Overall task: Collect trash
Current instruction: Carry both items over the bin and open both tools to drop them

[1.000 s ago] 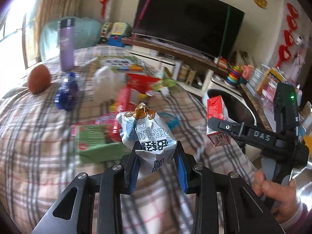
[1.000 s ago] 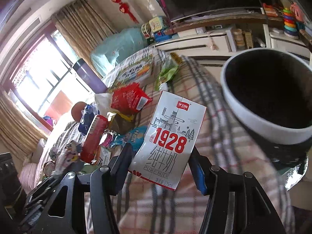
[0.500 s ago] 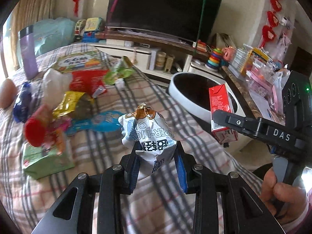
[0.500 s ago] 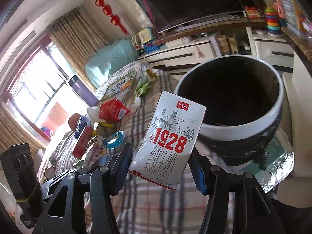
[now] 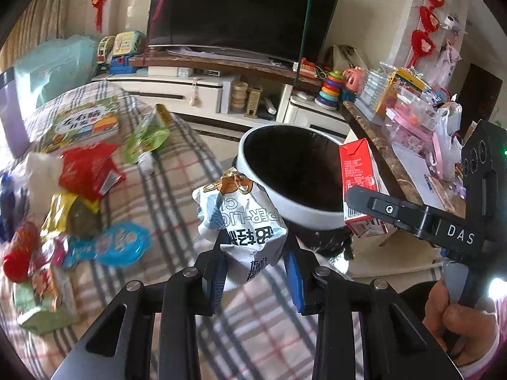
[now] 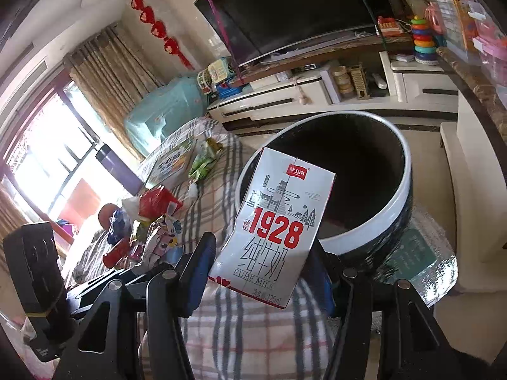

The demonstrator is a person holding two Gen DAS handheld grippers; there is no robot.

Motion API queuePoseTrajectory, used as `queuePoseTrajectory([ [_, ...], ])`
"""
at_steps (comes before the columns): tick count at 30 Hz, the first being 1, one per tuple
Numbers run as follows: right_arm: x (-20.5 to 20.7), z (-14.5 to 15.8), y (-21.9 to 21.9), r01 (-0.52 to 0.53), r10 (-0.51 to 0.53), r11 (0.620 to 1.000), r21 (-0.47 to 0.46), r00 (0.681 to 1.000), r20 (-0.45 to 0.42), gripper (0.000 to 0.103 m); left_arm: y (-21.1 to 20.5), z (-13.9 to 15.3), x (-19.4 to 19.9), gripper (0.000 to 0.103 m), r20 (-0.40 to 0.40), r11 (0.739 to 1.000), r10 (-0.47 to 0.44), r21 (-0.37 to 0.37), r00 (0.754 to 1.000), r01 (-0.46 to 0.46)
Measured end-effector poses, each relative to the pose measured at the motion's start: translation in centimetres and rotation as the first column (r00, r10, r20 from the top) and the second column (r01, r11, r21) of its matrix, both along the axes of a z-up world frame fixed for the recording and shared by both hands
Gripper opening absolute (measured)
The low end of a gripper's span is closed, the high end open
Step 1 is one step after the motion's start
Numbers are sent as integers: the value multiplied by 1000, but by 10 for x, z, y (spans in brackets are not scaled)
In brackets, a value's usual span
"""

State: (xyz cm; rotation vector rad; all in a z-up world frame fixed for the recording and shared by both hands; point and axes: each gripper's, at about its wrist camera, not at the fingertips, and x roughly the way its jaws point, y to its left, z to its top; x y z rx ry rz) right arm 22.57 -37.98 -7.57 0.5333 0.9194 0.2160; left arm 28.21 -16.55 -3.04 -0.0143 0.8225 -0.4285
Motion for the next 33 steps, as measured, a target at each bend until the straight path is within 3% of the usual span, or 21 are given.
queuePoseTrajectory([
  [33, 52, -12, -49, -31, 24, 994, -103, 997, -71, 57, -77, -4, 94, 33, -19, 996, -80, 35, 997, 81],
])
